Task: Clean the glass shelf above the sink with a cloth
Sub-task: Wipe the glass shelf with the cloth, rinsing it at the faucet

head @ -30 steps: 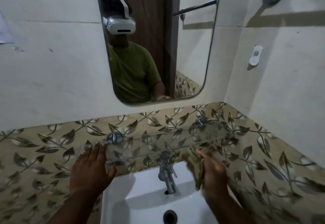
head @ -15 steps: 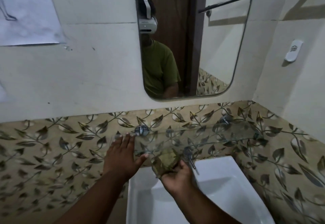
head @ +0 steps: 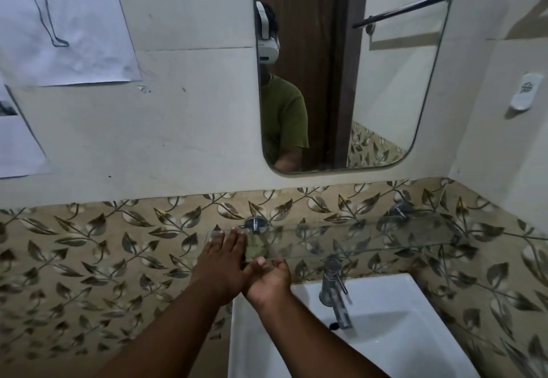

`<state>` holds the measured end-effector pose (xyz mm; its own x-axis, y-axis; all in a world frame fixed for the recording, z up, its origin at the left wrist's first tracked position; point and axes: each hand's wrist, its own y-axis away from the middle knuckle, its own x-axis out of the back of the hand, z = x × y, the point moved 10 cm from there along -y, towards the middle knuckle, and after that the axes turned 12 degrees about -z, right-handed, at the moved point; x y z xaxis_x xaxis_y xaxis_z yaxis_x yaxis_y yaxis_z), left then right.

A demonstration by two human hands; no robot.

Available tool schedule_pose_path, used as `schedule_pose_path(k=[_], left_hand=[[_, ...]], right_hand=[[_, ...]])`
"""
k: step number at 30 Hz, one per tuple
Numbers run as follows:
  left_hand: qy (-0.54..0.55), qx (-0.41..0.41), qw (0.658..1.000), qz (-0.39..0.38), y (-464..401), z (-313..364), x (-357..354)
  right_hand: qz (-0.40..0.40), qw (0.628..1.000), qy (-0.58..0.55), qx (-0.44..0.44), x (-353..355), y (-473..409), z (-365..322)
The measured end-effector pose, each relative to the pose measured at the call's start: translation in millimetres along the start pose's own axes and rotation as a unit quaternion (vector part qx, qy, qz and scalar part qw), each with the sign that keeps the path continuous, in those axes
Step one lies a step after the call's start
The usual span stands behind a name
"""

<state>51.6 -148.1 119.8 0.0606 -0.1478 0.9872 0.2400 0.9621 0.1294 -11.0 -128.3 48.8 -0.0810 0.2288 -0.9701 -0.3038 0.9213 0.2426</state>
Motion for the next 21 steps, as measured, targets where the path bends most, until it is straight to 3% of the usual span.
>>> schedule_pose_path(k=[4,14,21], left_hand=[[0.0,0.001,1.0,0.005,1,1,2],[-0.013,0.01,1.0,0.015,3,2,2],[0.0,0.008,1.0,0.005,6,3,5]], right_hand=[[-0.029,0.999,-0.013,0.003,-2,13,-13],[0.028,0.994,0.009,0.102,3,16,-76],[0.021,0.998,0.043,0.042,0,14,-34]])
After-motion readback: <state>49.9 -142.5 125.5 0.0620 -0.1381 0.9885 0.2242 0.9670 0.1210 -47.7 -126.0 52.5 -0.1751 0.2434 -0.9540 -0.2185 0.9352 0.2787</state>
